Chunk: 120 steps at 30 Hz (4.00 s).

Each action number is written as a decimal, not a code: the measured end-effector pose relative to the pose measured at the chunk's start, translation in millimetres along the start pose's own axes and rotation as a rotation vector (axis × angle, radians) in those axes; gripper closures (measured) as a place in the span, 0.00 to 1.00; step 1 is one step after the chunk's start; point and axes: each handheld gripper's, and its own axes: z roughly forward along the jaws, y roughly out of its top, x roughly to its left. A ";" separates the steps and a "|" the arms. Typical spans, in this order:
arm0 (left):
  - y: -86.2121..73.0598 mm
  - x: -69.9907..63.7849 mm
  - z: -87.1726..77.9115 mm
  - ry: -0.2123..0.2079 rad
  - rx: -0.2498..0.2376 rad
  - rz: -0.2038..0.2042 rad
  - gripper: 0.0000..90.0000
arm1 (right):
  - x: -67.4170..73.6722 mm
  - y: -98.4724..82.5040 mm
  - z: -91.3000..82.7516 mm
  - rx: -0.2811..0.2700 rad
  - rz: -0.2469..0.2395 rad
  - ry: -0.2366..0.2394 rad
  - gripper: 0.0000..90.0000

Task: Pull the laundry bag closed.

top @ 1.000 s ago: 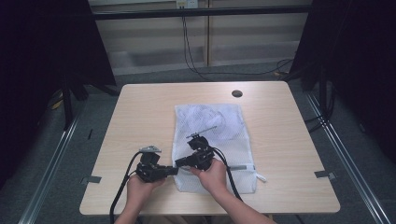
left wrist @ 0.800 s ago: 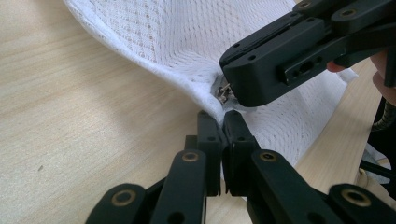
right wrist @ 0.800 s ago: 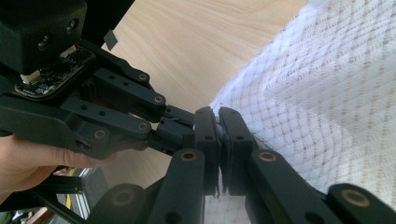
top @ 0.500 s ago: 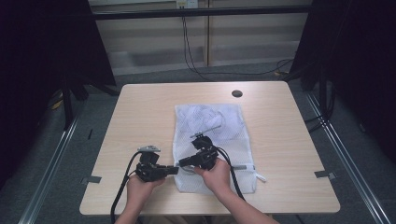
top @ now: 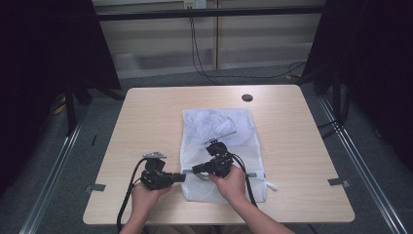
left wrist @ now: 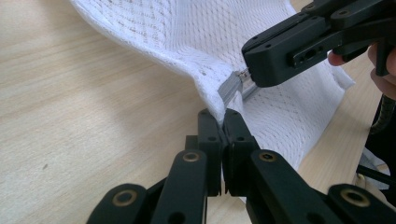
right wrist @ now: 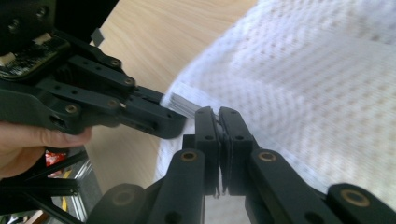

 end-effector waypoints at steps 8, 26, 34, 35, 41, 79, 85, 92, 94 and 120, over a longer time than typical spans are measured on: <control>0.3 -2.3 1.9 -0.003 0.001 0.007 0.98 | -5.1 -3.6 -5.8 0.003 0.002 0.001 0.97; 1.1 -1.7 -1.3 0.006 -0.004 0.003 0.98 | -14.3 -6.9 -15.6 0.003 0.010 -0.029 0.97; 1.0 -2.2 0.2 0.005 0.000 0.000 0.98 | -18.7 -8.7 -21.3 -0.003 0.013 -0.025 0.97; 0.9 -2.2 0.2 0.007 0.000 0.000 0.98 | -19.2 -9.2 -22.0 -0.001 0.017 -0.031 0.97; 0.8 -2.3 0.3 -0.002 -0.002 -0.001 0.98 | -25.0 -11.8 -27.6 -0.010 0.032 -0.030 0.97; 0.5 -3.0 0.6 -0.009 0.007 -0.007 0.98 | -37.6 -20.2 -40.1 -0.024 0.050 -0.039 0.97; 0.5 -3.1 0.6 -0.007 0.007 -0.003 0.98 | -38.5 -21.0 -40.7 -0.024 0.054 -0.037 0.97; 0.2 -2.8 0.0 -0.008 0.003 -0.006 0.98 | -42.2 -22.7 -44.7 -0.026 0.063 -0.041 0.97; 0.5 -2.7 0.1 -0.008 0.011 0.002 0.98 | -42.5 -23.4 -45.7 -0.030 0.058 -0.046 0.97; -0.1 -2.5 0.8 -0.010 0.012 -0.010 0.98 | -54.6 -30.4 -60.2 -0.042 0.084 -0.053 0.97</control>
